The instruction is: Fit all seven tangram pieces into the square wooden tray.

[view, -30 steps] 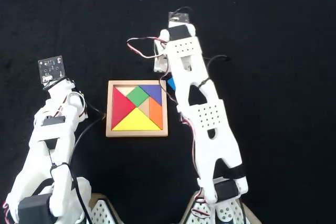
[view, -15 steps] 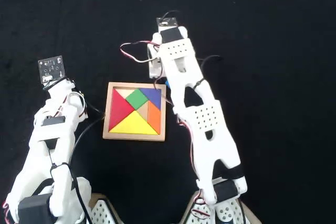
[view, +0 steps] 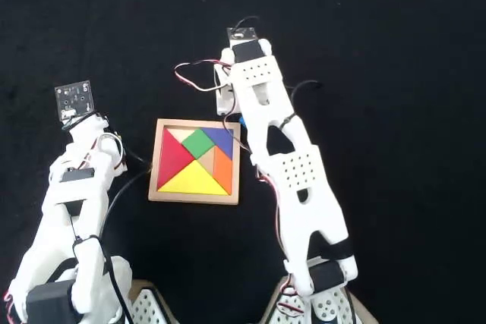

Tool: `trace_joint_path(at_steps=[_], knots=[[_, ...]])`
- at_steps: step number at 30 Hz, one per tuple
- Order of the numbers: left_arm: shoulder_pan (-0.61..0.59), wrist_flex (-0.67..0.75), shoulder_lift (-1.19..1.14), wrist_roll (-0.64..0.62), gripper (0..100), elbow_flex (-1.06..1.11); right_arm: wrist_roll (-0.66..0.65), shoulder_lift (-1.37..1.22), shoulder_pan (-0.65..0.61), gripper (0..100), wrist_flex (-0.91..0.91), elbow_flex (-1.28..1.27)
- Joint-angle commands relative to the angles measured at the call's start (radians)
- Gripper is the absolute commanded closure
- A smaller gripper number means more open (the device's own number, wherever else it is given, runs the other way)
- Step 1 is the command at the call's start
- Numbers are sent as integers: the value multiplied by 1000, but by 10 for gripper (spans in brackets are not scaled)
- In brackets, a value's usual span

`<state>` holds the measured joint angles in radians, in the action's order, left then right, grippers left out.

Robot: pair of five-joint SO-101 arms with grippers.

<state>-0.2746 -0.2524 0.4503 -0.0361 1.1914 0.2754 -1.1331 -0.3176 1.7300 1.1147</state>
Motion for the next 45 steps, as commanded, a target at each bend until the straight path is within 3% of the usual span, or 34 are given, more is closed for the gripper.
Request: trace_joint_path(at_steps=[1,10,16,26,32,36,45], knots=[[7,21,-2,11,936,-54,-8,71,38,769,29,-10],[7,21,-2,11,936,-54,-11,65,44,770,29,-42],[7,21,-2,11,936,-54,-11,45,46,859,28,-31],[7,21,-2,11,936,-54,-26,48,48,874,21,-31],[7,21,-2,11,936,-54,-149,50,43,988,31,85],[5,21,-2,9,936,-54,-287,50,23,986,35,156],[-42,15,9,-35,936,-50,-723,193,-135,987,37,58]])
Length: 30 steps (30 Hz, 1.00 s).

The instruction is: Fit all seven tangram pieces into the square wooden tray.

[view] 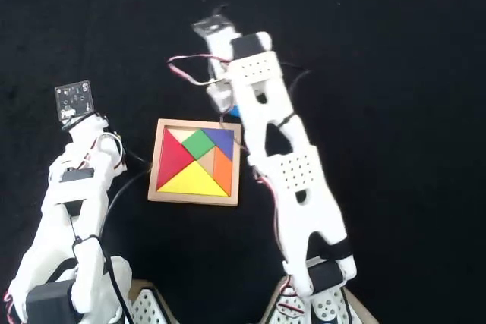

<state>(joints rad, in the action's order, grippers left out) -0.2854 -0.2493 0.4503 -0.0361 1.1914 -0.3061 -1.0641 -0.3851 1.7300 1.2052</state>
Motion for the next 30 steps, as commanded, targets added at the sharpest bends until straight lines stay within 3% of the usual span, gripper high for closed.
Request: trace_joint_path(at_steps=[1,7,11,30], knots=[[-36,12,9,-52,936,-51,-190,142,-89,987,35,-61],[-90,12,9,-75,936,-58,-434,188,-184,987,31,-171],[-140,17,9,-161,936,-59,-585,188,-230,987,29,-183],[-162,18,9,-184,936,-61,-598,84,-261,987,-175,-177]])
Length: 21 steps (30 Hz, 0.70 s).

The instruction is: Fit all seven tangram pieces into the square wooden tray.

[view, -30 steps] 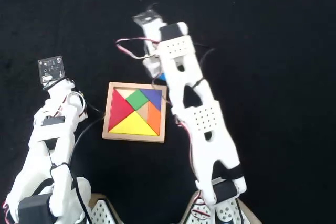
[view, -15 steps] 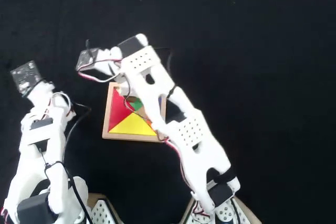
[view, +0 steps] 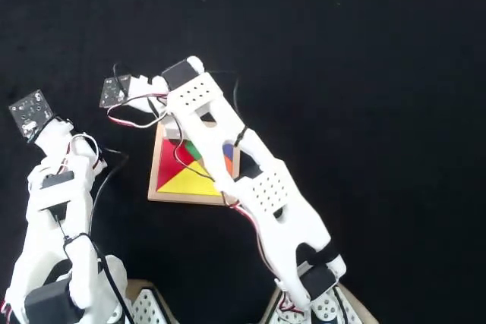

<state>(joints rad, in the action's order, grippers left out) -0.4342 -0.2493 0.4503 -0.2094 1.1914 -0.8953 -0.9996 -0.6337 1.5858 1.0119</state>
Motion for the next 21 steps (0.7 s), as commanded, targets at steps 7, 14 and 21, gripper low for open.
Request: trace_joint_path(at_steps=[7,14,21], knots=[[-8,18,9,-11,936,-61,-9,18,-14,983,-21,8],[-5,20,9,-8,936,-61,-9,22,-15,980,38,16],[-4,20,9,-6,936,-61,-9,22,-15,750,38,16]])
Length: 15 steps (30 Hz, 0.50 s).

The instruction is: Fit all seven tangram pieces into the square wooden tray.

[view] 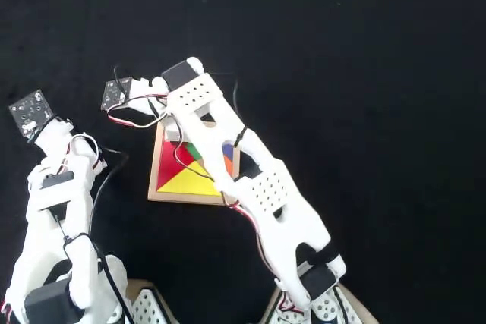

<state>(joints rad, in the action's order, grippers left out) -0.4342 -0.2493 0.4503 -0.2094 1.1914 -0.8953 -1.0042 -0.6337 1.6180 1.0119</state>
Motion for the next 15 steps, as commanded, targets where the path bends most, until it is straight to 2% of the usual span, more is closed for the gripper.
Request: trace_joint_path(at_steps=[1,11,13,15], knots=[[-4,20,9,-6,936,-61,-9,27,-15,730,5,16],[-4,18,5,-3,936,-70,-9,38,-3,753,15,35],[-2,18,5,-3,936,-70,-8,65,28,810,74,82],[-2,18,5,-3,936,-70,-5,97,60,915,144,156]])
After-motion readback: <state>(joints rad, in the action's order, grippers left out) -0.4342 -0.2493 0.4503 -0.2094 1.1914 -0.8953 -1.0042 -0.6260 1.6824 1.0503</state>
